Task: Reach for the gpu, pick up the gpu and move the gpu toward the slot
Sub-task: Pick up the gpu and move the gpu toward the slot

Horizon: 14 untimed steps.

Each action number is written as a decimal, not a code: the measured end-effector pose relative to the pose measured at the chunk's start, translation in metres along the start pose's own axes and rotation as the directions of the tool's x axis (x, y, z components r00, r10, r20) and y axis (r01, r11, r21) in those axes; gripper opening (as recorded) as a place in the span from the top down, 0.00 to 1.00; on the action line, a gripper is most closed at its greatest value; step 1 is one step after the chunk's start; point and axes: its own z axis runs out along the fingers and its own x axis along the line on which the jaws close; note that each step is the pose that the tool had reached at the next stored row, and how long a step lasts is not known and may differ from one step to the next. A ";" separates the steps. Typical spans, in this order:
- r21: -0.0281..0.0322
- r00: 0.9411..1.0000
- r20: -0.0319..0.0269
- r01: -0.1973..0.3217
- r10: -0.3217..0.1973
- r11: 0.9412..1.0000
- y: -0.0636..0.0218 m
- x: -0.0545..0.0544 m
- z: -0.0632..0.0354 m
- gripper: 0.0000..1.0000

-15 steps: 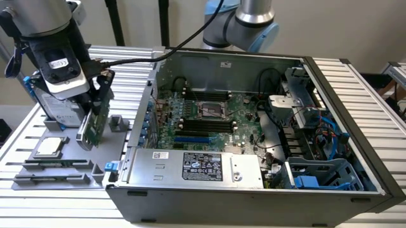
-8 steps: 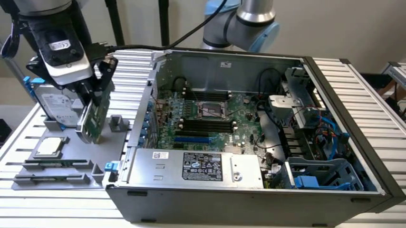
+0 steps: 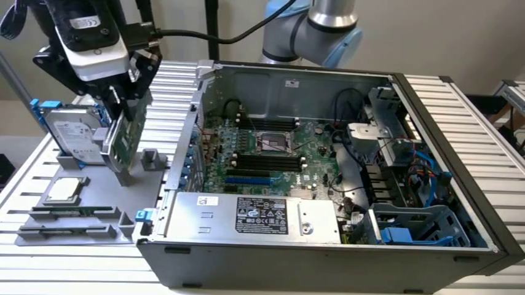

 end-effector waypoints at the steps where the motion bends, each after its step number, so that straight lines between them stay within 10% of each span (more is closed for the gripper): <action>1: 0.000 1.000 -0.003 0.000 0.000 1.000 0.0002 -0.003 -0.0041 0.74; 14: -0.001 0.998 -0.065 -0.005 0.004 1.000 0.0004 -0.049 -0.0348 0.74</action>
